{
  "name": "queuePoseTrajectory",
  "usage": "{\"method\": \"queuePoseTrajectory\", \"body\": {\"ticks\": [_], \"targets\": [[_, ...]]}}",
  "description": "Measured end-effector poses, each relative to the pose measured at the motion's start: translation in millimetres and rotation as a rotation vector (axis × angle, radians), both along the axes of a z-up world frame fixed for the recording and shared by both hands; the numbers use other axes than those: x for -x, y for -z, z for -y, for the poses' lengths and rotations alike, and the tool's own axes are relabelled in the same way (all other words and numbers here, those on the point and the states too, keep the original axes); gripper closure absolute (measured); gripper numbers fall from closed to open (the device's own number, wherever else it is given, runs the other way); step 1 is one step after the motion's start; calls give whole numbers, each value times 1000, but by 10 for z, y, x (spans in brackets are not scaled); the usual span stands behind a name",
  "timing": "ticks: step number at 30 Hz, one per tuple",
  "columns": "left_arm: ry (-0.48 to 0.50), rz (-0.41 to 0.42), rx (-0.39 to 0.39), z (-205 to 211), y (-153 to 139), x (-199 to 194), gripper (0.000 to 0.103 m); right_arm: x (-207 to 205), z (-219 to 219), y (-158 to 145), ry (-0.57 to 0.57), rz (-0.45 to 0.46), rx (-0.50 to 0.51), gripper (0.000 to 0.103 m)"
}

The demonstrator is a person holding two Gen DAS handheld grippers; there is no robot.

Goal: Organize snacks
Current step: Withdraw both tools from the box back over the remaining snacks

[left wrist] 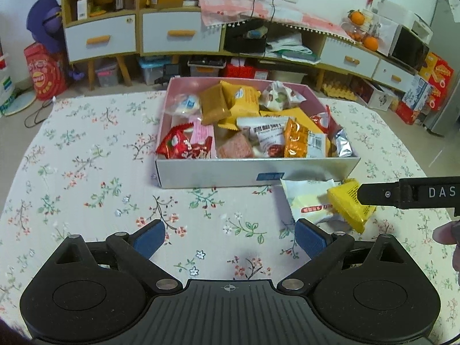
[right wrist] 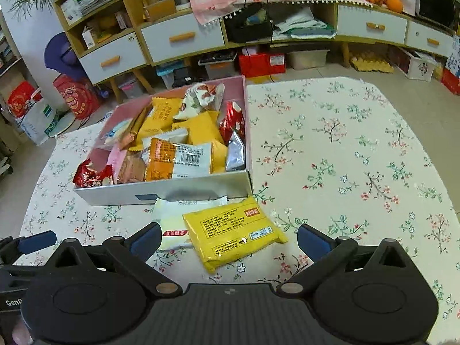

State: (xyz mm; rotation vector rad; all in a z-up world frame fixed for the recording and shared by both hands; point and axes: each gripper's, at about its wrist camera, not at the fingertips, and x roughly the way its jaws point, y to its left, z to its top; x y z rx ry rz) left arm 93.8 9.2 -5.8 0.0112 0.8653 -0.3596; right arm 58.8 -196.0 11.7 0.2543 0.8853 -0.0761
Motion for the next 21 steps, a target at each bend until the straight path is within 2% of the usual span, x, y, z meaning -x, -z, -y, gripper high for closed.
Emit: {"method": "queuePoseTrajectory", "body": {"ticks": [5,9,14,21], "targets": [[37,5,-2,84,127,16,5,-77,4,89,26,-22,-22,26],[85,29,-30,199,196,22,5,-164,-17,152,44,-31,-5,26],[148,63,-19,334,215,28,5,-289,-7,204,87,-26,7,27],[255,127,-29,509,221,21,6,-386,22,364,83,-69,85,30]]}}
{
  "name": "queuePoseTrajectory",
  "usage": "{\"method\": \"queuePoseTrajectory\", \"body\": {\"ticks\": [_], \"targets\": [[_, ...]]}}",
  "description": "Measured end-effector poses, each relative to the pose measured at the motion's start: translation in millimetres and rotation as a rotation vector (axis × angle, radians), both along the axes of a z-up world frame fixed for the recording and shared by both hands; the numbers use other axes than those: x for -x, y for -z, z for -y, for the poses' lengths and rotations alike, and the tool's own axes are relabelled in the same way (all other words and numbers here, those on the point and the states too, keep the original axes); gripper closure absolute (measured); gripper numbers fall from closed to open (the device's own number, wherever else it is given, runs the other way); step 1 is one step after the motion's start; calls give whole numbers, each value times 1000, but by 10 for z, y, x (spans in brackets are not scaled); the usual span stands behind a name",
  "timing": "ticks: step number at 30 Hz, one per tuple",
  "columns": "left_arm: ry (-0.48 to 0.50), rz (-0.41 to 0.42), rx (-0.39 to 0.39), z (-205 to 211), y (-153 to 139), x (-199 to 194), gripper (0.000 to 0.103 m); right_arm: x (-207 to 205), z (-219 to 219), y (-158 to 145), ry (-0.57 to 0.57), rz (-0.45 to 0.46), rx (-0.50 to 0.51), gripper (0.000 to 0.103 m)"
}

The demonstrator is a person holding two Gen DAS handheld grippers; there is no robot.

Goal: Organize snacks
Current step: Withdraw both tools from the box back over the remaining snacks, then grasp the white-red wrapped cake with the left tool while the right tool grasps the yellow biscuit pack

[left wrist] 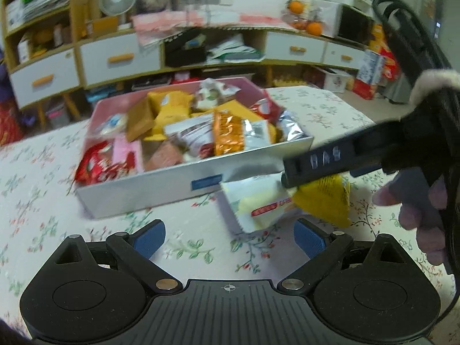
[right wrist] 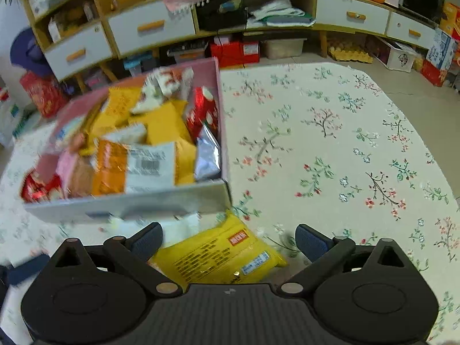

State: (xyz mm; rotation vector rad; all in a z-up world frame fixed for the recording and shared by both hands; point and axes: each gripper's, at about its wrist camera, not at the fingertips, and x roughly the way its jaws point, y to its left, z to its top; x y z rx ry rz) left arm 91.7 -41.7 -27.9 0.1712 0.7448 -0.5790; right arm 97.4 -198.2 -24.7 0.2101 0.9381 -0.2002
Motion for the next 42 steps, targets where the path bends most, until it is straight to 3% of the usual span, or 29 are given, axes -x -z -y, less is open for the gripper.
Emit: {"method": "queuePoseTrajectory", "body": {"ticks": [9,13,16,21,25,27,30,35,38,42], "targets": [[72,-5,43,114,57,-50,9,313,324,98,-95,-37,32,33],[59,-24,72,185,72,-82,14,511,511,160,-126,-41,72,34],[77,17,37,301,74,-69,14,622,639,152,-141,-32,59,39],[228,125,-51,526,82,39,15,724,739,128,-223,8,57,48],[283,126,-95,613,140,28,15,765,766,132,-277,26,61,53],[284,111,-115,630,178,0,15,771,793,129,-290,31,61,55],[297,61,-85,609,180,-18,15,790,824,113,-292,39,44,57],[440,-54,-31,640,135,128,18,802,853,105,-301,48,31,63],[471,-11,-47,679,51,239,18,798,883,99,-294,53,22,66],[413,70,-52,682,-59,208,17,792,895,89,-303,55,9,67]]}}
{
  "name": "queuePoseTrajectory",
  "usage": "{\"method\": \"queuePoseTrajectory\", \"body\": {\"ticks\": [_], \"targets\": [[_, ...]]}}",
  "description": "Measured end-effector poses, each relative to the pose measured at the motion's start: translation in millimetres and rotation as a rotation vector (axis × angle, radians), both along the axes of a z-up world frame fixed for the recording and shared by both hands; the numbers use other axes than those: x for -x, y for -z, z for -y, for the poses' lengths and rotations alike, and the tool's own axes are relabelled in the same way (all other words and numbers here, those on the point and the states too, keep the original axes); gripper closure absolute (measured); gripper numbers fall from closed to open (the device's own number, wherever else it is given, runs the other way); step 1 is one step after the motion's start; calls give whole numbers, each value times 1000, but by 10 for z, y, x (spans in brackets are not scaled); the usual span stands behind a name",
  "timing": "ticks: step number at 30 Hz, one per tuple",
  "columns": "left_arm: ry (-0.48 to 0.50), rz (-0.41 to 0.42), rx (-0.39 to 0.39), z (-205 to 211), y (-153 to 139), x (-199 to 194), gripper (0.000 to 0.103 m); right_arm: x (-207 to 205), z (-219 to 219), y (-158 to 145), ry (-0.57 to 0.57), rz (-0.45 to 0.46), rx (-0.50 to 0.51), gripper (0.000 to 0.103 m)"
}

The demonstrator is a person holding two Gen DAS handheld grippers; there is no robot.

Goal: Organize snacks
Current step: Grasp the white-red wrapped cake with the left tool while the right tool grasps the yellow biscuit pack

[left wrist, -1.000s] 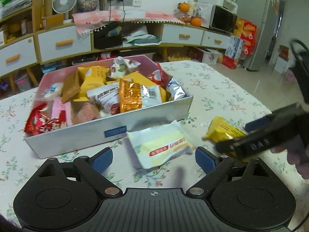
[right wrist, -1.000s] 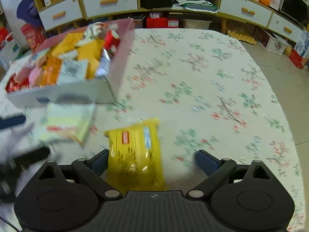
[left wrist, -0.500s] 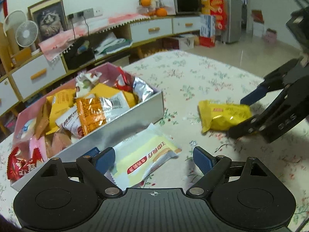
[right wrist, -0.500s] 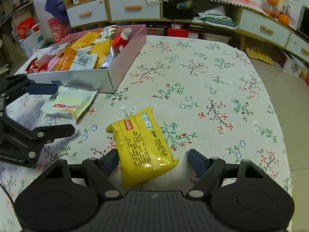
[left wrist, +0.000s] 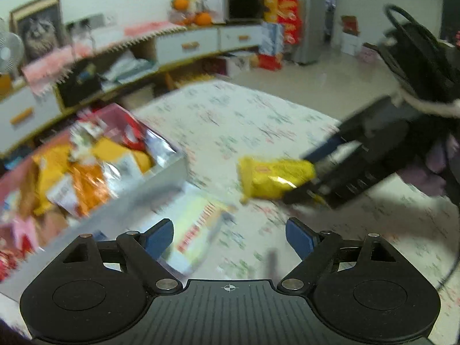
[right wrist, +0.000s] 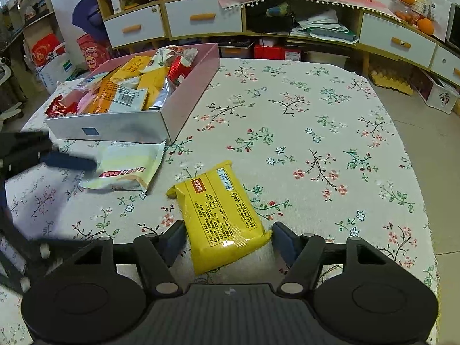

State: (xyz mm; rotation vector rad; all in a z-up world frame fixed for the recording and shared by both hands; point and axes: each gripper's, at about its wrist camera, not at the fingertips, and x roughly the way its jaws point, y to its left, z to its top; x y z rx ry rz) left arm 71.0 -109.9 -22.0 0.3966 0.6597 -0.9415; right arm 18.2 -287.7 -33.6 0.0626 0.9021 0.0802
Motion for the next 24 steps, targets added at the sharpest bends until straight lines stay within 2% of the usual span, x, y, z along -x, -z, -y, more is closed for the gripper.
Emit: {"method": "queuePoseTrajectory", "body": {"ticks": [3,7,10,12,16,21,24], "targets": [[5,23,-40,72,0,-116,18,-11,10,1,-7,0,-7,67],[60,55,-141,219,74,-204,18,-25,-5,0,-27,8,-3,67],[45,40,-176,266,130,-288,21,-23,-23,16,-53,15,4,68],[23,17,-180,241,157,-325,24,-23,-37,26,-69,23,14,68],[-12,-59,-122,169,148,-325,53,-29,-45,30,-79,30,17,71],[-16,-109,-120,118,116,-212,53,-23,-80,1,-109,18,-12,73],[-48,-86,-130,126,116,-162,50,-18,-96,-7,-122,19,-22,72]]}}
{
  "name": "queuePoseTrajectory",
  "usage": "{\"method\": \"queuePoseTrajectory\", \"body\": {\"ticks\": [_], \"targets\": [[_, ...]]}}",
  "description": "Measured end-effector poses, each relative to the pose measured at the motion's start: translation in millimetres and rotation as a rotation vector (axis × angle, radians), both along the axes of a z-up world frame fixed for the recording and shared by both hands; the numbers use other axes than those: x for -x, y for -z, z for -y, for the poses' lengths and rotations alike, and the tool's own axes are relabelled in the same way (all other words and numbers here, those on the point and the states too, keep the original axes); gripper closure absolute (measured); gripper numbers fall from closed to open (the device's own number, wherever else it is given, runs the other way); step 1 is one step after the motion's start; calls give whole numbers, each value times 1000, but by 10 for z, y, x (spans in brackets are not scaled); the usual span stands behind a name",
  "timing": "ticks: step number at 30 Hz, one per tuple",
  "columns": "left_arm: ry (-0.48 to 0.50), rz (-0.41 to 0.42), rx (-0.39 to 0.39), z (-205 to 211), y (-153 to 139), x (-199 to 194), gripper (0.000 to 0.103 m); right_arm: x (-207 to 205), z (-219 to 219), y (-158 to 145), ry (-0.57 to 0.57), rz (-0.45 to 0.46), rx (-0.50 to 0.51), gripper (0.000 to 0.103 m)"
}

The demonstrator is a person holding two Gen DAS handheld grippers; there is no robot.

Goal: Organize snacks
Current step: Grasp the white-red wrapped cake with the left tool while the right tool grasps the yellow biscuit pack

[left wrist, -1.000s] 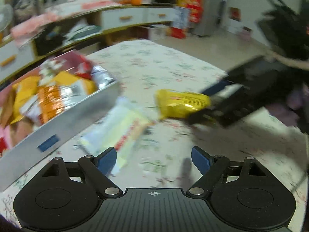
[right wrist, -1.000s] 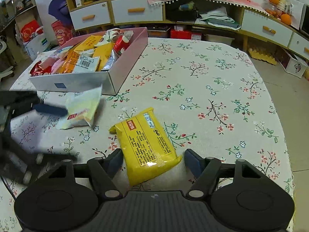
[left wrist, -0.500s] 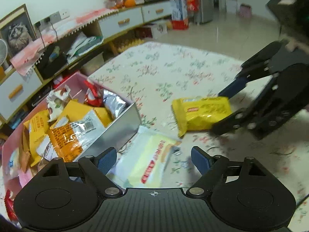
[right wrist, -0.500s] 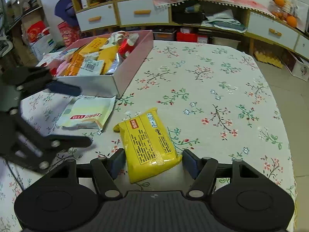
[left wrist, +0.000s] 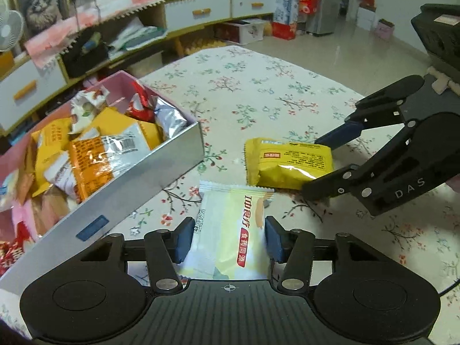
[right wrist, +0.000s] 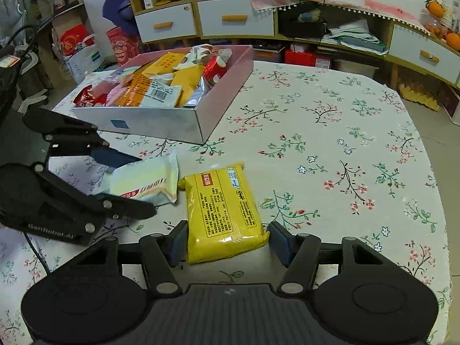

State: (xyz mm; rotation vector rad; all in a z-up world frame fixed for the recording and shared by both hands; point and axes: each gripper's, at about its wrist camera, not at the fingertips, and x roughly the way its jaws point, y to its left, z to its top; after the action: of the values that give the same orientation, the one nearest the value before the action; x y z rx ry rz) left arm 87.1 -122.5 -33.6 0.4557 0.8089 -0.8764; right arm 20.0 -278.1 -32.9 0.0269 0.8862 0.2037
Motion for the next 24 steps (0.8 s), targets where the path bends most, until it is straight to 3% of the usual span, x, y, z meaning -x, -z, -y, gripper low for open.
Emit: {"method": "queuePoseTrajectory", "body": {"ticks": [5,10,19,24], "targets": [[-74,13,1,29,15,16,48,-21,-45,6,9,20,28,70],[-172,13,-27,91,-15,44,53,-52,-84,40,5,31,57,69],[-304,-15,-29,-5,-67,13,57,-90,-212,32,-7,42,86,80],[-351,-40,-3,-139,-163,-10,58,-104,-268,-22,-5,28,74,81]]}}
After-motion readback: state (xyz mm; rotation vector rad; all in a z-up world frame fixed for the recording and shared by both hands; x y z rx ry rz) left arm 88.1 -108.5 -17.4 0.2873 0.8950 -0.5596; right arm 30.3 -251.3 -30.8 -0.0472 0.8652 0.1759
